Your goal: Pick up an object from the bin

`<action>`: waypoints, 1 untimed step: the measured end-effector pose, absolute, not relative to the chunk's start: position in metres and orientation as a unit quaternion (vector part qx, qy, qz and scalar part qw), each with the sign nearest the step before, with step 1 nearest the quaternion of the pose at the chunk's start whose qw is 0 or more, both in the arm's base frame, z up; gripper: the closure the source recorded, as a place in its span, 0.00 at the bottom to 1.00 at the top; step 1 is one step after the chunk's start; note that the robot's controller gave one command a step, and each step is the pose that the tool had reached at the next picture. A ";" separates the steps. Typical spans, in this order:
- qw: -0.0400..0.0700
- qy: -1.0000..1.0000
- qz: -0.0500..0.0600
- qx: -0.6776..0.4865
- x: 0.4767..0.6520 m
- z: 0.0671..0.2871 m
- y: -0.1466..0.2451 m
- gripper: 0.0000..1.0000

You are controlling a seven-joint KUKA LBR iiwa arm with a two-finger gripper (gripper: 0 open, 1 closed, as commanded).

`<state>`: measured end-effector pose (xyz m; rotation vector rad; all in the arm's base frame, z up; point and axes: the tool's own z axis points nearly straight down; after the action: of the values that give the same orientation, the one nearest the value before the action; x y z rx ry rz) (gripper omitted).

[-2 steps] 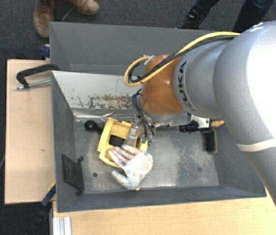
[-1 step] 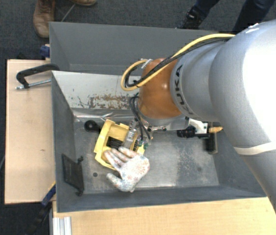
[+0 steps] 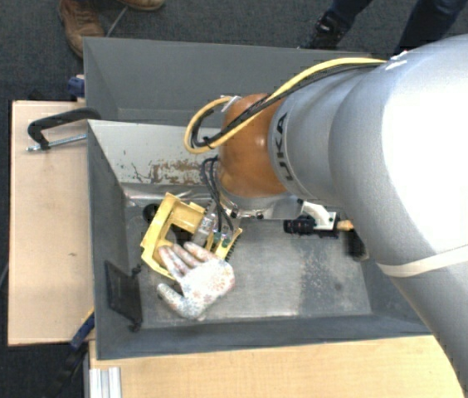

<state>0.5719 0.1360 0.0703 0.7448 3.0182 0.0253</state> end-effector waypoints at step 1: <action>0.015 0.969 0.007 0.245 0.551 0.071 0.127 1.00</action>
Offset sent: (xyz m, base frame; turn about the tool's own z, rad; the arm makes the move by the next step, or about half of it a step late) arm 0.0000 0.0000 0.0000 0.0000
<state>0.5513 0.1271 0.0706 0.7637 3.0168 0.0220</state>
